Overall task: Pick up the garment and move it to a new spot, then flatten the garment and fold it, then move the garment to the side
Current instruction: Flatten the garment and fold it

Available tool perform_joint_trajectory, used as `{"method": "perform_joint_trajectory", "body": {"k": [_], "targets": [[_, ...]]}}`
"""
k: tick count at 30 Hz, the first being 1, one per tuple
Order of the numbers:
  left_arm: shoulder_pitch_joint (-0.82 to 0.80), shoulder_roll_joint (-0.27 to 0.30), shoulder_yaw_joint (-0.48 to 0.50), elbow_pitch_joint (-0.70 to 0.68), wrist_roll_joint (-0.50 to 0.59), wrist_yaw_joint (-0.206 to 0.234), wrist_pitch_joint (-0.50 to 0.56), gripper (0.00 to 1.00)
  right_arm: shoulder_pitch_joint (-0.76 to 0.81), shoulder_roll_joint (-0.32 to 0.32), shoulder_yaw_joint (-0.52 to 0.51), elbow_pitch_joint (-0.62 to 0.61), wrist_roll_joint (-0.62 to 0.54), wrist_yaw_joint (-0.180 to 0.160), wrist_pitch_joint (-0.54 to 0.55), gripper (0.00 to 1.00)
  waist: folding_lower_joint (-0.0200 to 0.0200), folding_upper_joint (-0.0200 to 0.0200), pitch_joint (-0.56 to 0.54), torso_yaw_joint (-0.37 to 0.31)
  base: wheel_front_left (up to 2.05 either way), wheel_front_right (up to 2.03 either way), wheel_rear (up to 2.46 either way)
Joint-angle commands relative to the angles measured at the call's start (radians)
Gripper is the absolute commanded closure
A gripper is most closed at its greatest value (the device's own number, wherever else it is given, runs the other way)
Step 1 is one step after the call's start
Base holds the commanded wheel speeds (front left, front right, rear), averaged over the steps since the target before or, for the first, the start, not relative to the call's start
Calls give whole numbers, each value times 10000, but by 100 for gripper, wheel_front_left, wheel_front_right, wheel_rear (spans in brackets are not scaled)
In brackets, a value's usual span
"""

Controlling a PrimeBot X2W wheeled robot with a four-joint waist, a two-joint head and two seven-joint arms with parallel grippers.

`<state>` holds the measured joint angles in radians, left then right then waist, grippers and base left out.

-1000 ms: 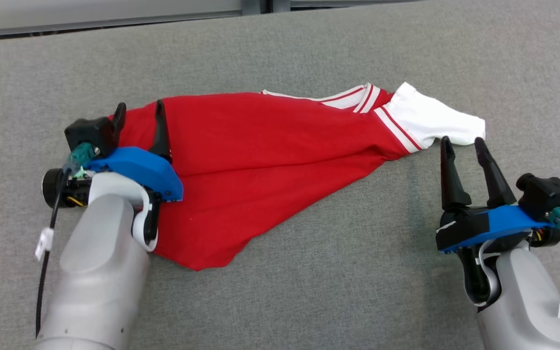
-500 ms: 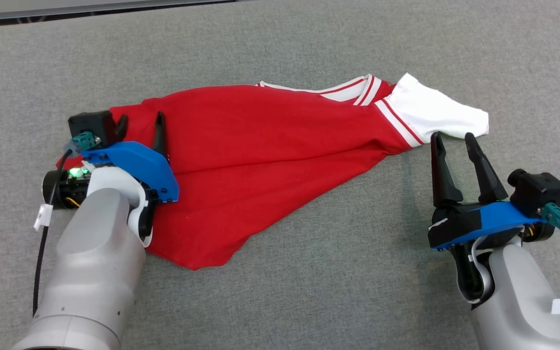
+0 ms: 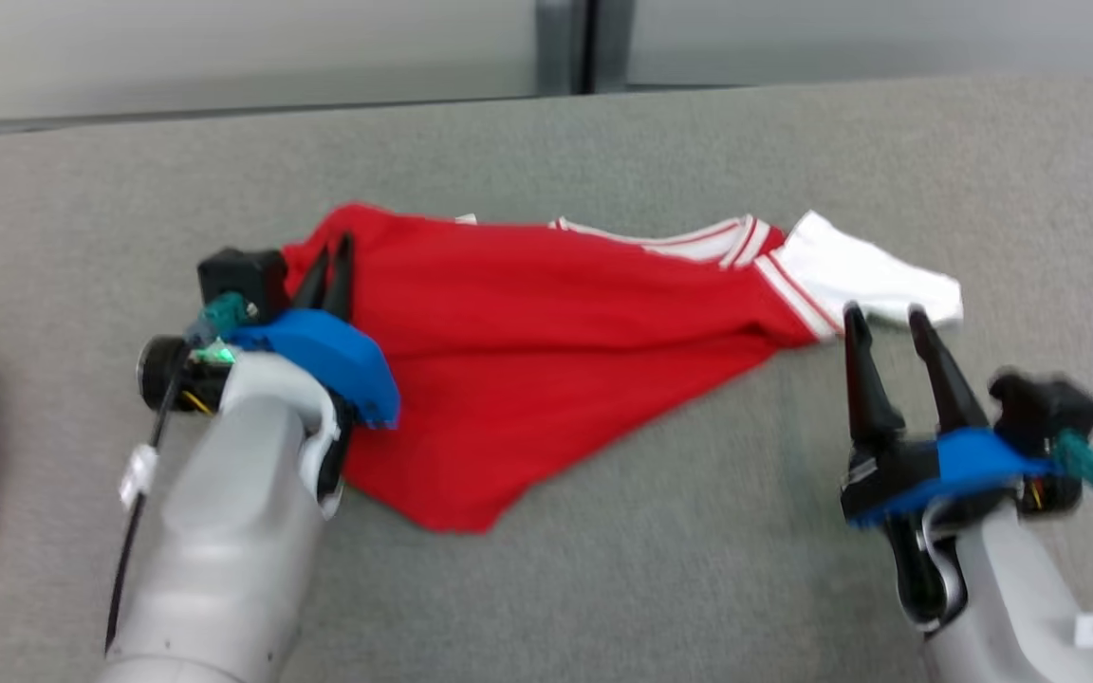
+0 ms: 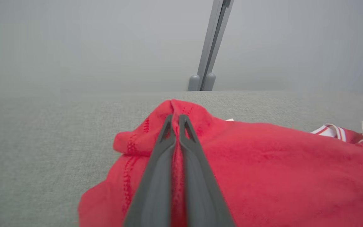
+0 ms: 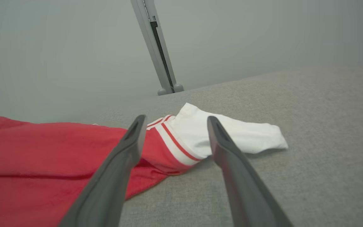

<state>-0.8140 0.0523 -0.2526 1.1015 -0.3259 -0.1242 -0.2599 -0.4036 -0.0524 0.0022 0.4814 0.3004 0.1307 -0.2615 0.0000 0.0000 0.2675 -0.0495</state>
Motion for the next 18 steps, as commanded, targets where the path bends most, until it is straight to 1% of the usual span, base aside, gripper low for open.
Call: {"method": "perform_joint_trajectory", "body": {"k": [1, 5, 9, 10, 12, 13, 14, 15, 16, 18], "targets": [[370, 8, -92, -526, 64, -52, -59, 100, 294, -12, -88, 75, 11, 2, -53, 0, 0, 0, -357, 82, 0, 0, 0], [1777, -16, -449, -1928, -4, -71, -60, 100, 787, -3, -222, 211, 26, 2, -55, 0, 0, 0, -1176, 488, 0, 0, 0], [3358, -23, -1085, -3121, -330, -65, -62, 100, 1253, -1, -347, 309, 55, 1, -53, 0, 0, 0, -1768, 882, 0, 0, 0], [3777, -22, -1212, -3333, -450, -46, -63, 100, 1352, 2, -365, 329, 71, 2, -53, 0, 0, 0, -1865, 972, 0, 0, 0], [4488, -15, -1442, -3584, -657, 140, -59, 100, 1493, 5, -319, 378, 137, 2, -52, 0, 0, 0, -1997, 1089, 0, 0, 0], [4803, -16, -1551, -3634, -792, 192, -57, 94, 1539, 4, -291, 396, 158, 1, -53, 0, 0, 0, -2035, 1126, 0, 0, 0], [5052, -16, -1683, -3681, -902, 232, -58, 59, 1573, 5, -262, 399, 191, 2, -53, 0, 0, 0, -2059, 1160, 0, 0, 0], [5281, -16, -1773, -3699, -1089, 289, -58, 38, 1596, 4, -223, 405, 215, 2, -53, 0, 0, 0, -2068, 1182, 0, 0, 0], [5441, -17, -1890, -3714, -1180, 349, -58, 0, 1620, 2, -191, 418, 223, 2, -53, 0, 0, 0, -2075, 1199, 0, 0, 0], [5719, -22, -2034, -3801, -1425, 457, -57, 0, 1655, 1, -156, 438, 212, 1, -53, 0, 0, 0, -2066, 1220, 0, 0, 0]]}}
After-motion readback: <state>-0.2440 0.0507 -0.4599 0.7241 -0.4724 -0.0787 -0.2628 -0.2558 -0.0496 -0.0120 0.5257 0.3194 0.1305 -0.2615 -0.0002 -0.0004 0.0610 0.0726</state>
